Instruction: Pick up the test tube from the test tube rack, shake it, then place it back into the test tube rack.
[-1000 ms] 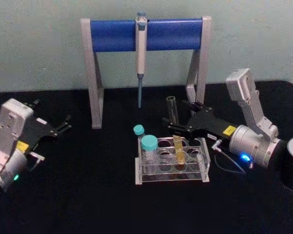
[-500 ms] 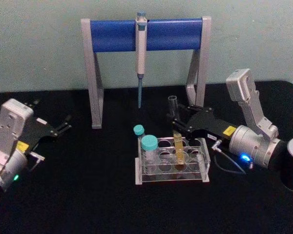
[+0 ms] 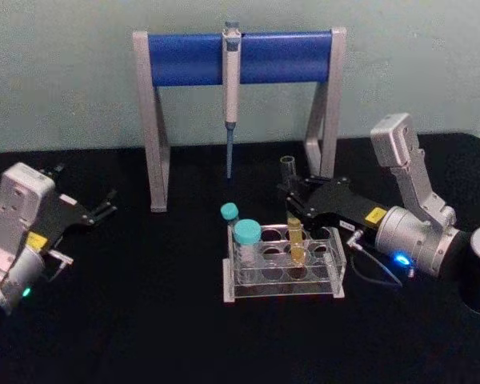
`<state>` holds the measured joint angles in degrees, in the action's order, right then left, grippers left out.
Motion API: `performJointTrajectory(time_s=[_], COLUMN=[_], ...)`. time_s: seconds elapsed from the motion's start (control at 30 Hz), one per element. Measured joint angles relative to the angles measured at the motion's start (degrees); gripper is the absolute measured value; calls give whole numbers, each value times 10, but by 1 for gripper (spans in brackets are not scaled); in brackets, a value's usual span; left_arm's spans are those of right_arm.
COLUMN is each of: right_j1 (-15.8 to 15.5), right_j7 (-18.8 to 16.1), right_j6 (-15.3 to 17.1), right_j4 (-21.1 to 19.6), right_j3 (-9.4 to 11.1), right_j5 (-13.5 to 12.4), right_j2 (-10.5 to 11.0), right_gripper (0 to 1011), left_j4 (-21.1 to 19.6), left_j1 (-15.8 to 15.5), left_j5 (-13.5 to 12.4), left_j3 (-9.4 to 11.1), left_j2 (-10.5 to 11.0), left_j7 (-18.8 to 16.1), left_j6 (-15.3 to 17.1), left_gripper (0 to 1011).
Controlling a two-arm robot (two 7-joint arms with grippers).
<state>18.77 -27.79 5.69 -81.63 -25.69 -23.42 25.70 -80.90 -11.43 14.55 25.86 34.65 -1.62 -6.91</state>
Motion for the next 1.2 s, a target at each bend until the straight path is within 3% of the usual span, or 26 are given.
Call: performJointTrajectory(time_s=[0.47,0.8,0.93,1.2], right_j1=[-1,-10,-16,-30], right_j7=[-3,-33,-35,-42], right_j6=[-3,-23,-39,-113], right_j4=[0,-9,-22,-40], right_j3=[1,23,31,51], right_j5=[-1,-52,-66,-81], right_j2=[0,3,7,8], right_gripper=[238,235,235,235], left_j4=[0,0,0,0], left_j1=[0,0,0,0], left_j5=[0,0,0,0], left_j3=[0,0,0,0], left_j2=[0,0,0,0], left_j7=[0,0,0,0], left_j6=[0,0,0,0], left_gripper=[1001,1002,1001,1001])
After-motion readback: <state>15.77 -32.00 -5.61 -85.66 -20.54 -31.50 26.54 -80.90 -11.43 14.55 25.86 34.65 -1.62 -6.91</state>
